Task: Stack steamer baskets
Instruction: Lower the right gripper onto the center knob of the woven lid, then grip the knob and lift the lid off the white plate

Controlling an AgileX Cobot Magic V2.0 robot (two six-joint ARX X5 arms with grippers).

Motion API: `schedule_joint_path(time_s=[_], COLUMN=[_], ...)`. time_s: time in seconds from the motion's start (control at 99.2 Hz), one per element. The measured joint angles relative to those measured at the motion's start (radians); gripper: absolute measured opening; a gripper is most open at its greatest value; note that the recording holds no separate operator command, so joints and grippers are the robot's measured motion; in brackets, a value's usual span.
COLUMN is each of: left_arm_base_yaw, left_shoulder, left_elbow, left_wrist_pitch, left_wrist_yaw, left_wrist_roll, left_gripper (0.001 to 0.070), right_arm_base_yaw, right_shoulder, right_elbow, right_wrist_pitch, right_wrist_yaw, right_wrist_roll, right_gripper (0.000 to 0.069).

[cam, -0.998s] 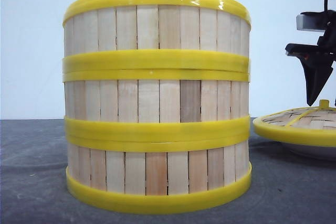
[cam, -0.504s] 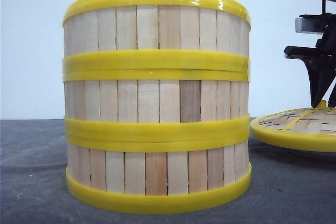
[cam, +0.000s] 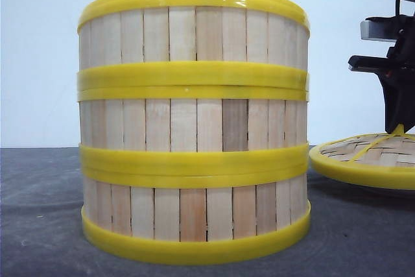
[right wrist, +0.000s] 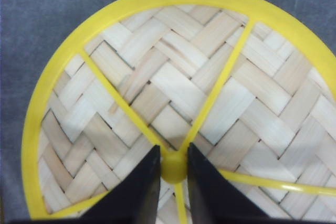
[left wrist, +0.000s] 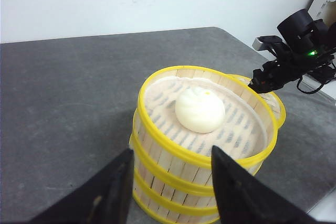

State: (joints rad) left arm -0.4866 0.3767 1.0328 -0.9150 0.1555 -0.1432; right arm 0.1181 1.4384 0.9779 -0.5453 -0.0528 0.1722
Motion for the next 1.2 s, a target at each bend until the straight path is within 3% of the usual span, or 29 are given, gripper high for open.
schedule_joint_path(time_s=[0.373,0.766,1.029,1.2], left_arm_base_yaw=[0.000,0.000,0.000,0.000], left_shoulder=[0.000,0.000,0.000,0.000], left_elbow=[0.000,0.000,0.000,0.000], left_wrist_pitch=[0.001,0.004,0.006,0.006], left_wrist_yaw=[0.000,0.000,0.000,0.000], left_wrist_roll=[0.000,0.000,0.000,0.000], left_gripper=[0.0269,0.0269,0.0269,0.0269], right_arm_base_yaw=[0.001,0.023,0.144,0.286], right_shoulder=[-0.041,-0.150,-0.151,-0.154], right_elbow=[0.039,0.339,0.634,0.727], right_wrist_pitch=[-0.099,-0.340,-0.471,-0.486], right_wrist_yaw=[0.000,-0.007,-0.103,-0.110], right_wrist_roll=[-0.010,-0.075,-0.090,-0.086], right_gripper=[0.0057,0.0057,0.0057,0.0057])
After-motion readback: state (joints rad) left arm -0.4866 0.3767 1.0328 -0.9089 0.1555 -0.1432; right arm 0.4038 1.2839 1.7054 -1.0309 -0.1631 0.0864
